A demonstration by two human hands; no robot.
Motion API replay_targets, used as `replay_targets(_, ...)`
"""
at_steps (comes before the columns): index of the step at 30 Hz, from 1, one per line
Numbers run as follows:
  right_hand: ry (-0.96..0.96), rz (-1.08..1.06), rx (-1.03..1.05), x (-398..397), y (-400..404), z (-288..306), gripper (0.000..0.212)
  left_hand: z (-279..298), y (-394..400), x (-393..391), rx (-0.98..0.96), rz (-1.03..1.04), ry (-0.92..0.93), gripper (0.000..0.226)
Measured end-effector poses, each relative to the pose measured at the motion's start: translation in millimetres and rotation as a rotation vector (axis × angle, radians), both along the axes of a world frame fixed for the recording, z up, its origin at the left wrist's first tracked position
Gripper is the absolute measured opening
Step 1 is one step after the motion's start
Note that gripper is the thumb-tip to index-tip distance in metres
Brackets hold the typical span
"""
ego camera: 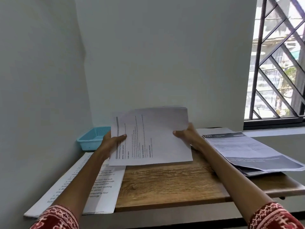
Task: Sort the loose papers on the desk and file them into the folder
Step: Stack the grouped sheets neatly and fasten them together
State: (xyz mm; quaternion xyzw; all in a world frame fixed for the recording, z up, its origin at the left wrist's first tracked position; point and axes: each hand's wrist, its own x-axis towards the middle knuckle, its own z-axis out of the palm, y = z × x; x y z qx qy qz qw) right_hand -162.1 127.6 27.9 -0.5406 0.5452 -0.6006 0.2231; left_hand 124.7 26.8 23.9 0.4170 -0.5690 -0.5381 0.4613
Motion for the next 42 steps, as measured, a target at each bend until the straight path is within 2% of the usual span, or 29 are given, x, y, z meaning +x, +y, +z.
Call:
replay_targets(4, -0.014, -0.092, -0.068, 6, 2, 19, 0.014, 19, 2, -7, -0.026, -0.062, 0.141, 0.016)
replay_targets(7, -0.08, -0.196, -0.139, 10, 4, 29, 0.016, 27, 1, -20, -0.165, -0.065, 0.126, 0.013)
replay_targets(10, -0.145, -0.229, -0.105, 12, 5, 6, 0.019, 6, 5, -33, -0.181, 0.003, 0.062, 0.014)
replay_targets(14, -0.235, -0.248, 0.069, 8, 5, -53, 0.041, -40, 18, -45, -0.185, 0.026, -0.018, 0.039)
replay_targets(17, -0.268, -0.244, 0.065, 3, 1, -47, 0.041, -19, 20, -51, -0.237, 0.039, -0.07, 0.027)
replay_targets(20, -0.278, -0.269, -0.01, -2, 0, -24, 0.031, 13, 17, -49, -0.32, 0.053, -0.093, 0.008)
replay_targets(22, -0.283, -0.268, 0.001, -5, -1, -29, 0.032, 11, 13, -47, -0.298, 0.054, -0.107, 0.015)
replay_targets(25, -0.27, -0.248, 0.158, -6, -2, -64, 0.041, -30, 13, -47, -0.174, -0.013, -0.151, 0.035)
replay_targets(28, -0.256, -0.234, 0.182, -9, -4, -66, 0.042, -53, 14, -51, -0.11, -0.017, -0.093, 0.05)
replay_targets(32, -0.214, -0.229, 0.149, -17, -7, -54, 0.043, -46, 0, -55, -0.101, -0.013, -0.077, 0.052)
replay_targets(35, -0.274, -0.255, 0.211, -14, -6, -71, 0.04, -59, 0, -59, -0.046, -0.016, -0.102, 0.053)
replay_targets(37, -0.37, -0.222, 0.169, -9, -5, -68, 0.029, -60, -3, -63, 0.043, 0.031, -0.032, 0.054)
replay_targets(40, -0.778, -0.005, -0.051, -2, -5, -47, 0.007, -44, 1, -72, 0.234, 0.019, 0.232, 0.047)
replay_targets(42, -0.904, 0.11, -0.116, 7, -13, -36, 0.004, -32, 14, -84, 0.258, 0.003, 0.374, 0.041)
